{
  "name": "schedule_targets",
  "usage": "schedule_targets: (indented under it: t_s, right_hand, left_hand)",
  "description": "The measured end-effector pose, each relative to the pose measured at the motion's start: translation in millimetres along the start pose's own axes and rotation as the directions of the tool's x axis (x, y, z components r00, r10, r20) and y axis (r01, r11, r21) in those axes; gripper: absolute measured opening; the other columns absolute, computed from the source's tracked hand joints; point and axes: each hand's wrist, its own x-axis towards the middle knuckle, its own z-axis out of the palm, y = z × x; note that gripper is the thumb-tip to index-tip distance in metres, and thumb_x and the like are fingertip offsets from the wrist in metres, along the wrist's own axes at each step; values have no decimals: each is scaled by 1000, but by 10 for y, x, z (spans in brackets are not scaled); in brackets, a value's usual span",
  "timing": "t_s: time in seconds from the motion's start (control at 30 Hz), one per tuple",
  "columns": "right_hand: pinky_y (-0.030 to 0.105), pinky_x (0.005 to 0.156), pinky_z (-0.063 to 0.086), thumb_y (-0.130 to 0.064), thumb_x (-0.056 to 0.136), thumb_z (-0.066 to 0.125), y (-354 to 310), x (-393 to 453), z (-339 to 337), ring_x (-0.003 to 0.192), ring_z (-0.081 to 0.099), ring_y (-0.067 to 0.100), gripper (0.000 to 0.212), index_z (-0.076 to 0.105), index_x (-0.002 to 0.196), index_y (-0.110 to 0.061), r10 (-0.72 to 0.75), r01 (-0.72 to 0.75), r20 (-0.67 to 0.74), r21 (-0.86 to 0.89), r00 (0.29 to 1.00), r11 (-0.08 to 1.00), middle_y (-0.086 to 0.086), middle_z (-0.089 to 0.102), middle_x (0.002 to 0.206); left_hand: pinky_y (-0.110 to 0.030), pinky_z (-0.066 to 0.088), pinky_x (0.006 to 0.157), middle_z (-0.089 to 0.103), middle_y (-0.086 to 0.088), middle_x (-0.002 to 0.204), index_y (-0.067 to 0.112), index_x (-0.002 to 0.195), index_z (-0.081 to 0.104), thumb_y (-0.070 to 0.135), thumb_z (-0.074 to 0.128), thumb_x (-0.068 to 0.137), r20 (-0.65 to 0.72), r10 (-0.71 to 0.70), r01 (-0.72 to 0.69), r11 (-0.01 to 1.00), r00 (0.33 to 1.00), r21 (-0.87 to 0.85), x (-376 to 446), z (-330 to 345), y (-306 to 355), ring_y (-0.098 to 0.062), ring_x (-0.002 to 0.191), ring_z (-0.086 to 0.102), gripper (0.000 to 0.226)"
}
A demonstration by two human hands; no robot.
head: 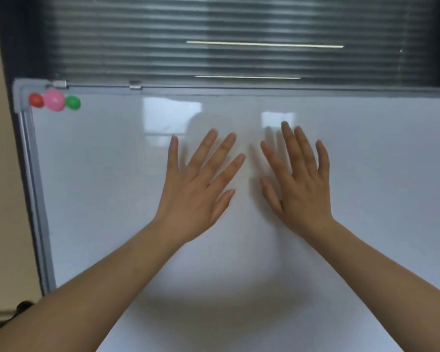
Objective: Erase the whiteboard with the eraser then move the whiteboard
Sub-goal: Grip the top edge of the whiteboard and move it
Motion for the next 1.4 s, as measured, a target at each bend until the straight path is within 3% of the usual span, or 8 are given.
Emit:
schedule_targets:
  t_s: [0.2, 0.4, 0.63, 0.77, 0.87, 1.03, 1.2, 1.4]
  right_hand:
    - [53, 116, 16, -46, 101, 28, 255, 265, 87, 146, 18, 30, 55, 32, 149, -20, 9, -8, 12, -15, 1000, 1000, 16, 22, 157]
    - [55, 115, 16, -49, 98, 29, 681, 472, 116, 145, 19, 29, 59, 33, 149, -19, 88, -88, 12, -13, 996, 996, 15, 22, 157]
    - [57, 115, 11, -54, 98, 25, 1207, 598, 97, 144, 23, 33, 62, 32, 149, -20, 109, -108, 10, -58, 994, 992, 16, 26, 155]
    - [52, 106, 29, -51, 97, 29, 1485, 698, 82, 116, 52, 31, 59, 43, 142, -16, 66, -67, -8, -76, 998, 995, 11, 55, 130]
    - [40, 79, 41, -50, 96, 32, 1621, 779, 55, 83, 57, 31, 56, 52, 135, -15, -53, 50, -27, -89, 998, 995, 6, 64, 98]
    - [33, 62, 38, -50, 95, 34, 1653, 910, 14, 66, 57, 32, 49, 64, 108, -13, -103, 101, -59, -43, 993, 994, 8, 62, 77]
    - [32, 59, 35, -49, 94, 38, 1541, 954, 45, 63, 53, 31, 45, 63, 91, -11, -69, 68, -91, -10, 993, 998, 9, 57, 70]
    - [31, 61, 29, -48, 93, 41, 1500, 955, 50, 63, 51, 31, 44, 62, 88, -11, -53, 52, -91, -11, 994, 999, 9, 55, 68]
  left_hand:
    - [-62, 1, 114, 28, -11, 158, 16, 149, 37, 39, 34, 101, 40, -53, 48, 994, 998, 102, 584, 87, 62, -32, 147, 17, 53]
    - [-68, 12, 111, 29, -11, 158, 16, 148, 40, 39, 33, 101, 60, -99, 89, 985, 993, 151, 1015, 178, 123, -33, 146, 22, 53]
    - [-71, 23, 105, 54, -10, 139, 22, 145, 45, 46, 30, 99, 123, -212, 195, 971, 969, 136, 1448, 323, 143, -35, 130, 48, 54]
    - [-55, 41, 95, 69, -7, 95, 14, 118, 65, 48, 32, 97, 37, -272, 268, 960, 962, 79, 1637, 378, 178, -35, 89, 63, 51]
    - [-39, 40, 73, 59, -7, 69, 12, 81, 58, 52, 31, 98, 38, -344, 342, 938, 938, 61, 1771, 330, 168, -32, 65, 54, 51]
    - [-31, 26, 61, 53, -3, 68, 15, 74, 45, 57, 27, 100, 188, -435, 412, 899, 881, 149, 1873, 246, 140, -27, 66, 47, 53]
    - [-32, 27, 62, 50, -2, 69, 15, 75, 44, 57, 27, 100, 189, -433, 413, 900, 881, 138, 1823, 212, 95, -26, 67, 44, 51]
    - [-32, 28, 64, 49, -3, 70, 16, 75, 40, 56, 29, 100, 182, -427, 416, 904, 886, 99, 1778, 205, 77, -28, 68, 42, 48]
